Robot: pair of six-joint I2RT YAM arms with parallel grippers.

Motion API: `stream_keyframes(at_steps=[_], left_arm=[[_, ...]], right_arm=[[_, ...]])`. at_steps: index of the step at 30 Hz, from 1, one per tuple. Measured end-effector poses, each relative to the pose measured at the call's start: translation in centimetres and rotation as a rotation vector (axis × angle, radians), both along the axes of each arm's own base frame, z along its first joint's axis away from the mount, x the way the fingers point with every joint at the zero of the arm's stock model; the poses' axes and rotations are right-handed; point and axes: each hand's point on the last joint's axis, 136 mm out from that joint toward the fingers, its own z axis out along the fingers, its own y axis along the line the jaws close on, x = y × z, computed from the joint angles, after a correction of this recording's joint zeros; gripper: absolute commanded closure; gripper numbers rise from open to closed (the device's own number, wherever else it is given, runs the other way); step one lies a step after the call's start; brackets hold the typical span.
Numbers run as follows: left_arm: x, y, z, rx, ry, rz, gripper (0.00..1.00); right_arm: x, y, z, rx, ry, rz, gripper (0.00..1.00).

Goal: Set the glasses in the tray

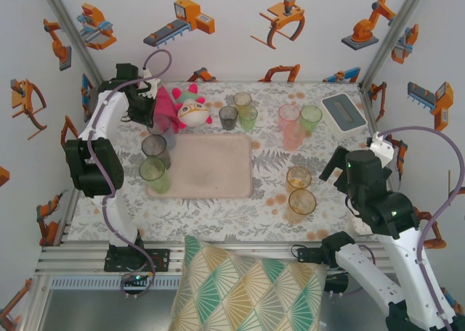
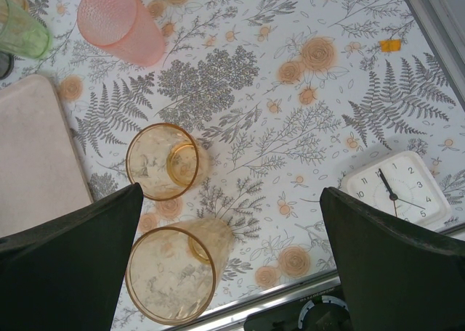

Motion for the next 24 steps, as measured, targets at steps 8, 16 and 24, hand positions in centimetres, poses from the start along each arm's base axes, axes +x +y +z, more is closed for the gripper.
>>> stream_keyframes(at_steps=[8,16,24], left_arm=[[0.0,0.0,0.0,0.001,-0.001,-0.003,0.77],[0.2,0.0,0.3,0.001,-0.01,-0.003,0.7],[0.7,0.0,1.5,0.0,-0.037,-0.004,0.61]], right_arm=[[0.0,0.0,0.0,-0.001,0.001,0.0,0.0],[0.1,0.0,0.0,0.0,0.0,0.0,0.01],[0.1,0.1,0.1,0.002,-0.006,0.0,0.0]])
